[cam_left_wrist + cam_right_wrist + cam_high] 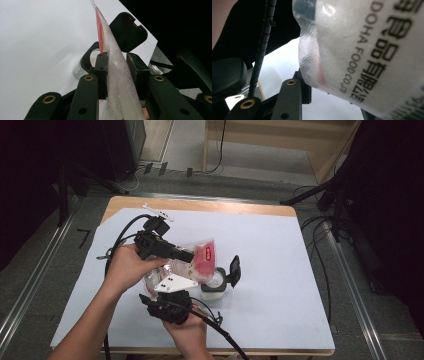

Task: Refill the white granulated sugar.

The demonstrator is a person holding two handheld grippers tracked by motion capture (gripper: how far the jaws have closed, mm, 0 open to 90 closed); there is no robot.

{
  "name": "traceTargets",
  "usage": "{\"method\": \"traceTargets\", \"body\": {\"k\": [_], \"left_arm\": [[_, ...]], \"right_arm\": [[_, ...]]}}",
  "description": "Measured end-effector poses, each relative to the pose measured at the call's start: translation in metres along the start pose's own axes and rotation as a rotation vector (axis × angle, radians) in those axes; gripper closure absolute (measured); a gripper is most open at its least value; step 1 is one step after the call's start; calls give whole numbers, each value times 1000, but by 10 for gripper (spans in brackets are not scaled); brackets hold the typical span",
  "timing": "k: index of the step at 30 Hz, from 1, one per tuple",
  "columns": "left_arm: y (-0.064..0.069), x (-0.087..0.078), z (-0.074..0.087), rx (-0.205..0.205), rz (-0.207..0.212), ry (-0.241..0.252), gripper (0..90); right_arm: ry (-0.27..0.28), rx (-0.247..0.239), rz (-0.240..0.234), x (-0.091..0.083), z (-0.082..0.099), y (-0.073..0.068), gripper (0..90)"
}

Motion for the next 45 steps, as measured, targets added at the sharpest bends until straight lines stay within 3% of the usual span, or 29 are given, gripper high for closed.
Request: {"method": "traceTargets", "body": {"k": [45], "left_arm": [[3, 0, 0, 7, -10, -3, 723]], "right_arm": [[4, 3, -1, -1, 0, -2, 640]]}}
Point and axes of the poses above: each handheld gripper's, and its own axes: x roughly forward along the jaws, z roughly out of its underside, y roughly to its right, the point moved 4 cm from there along x, roughly forward along the jaws
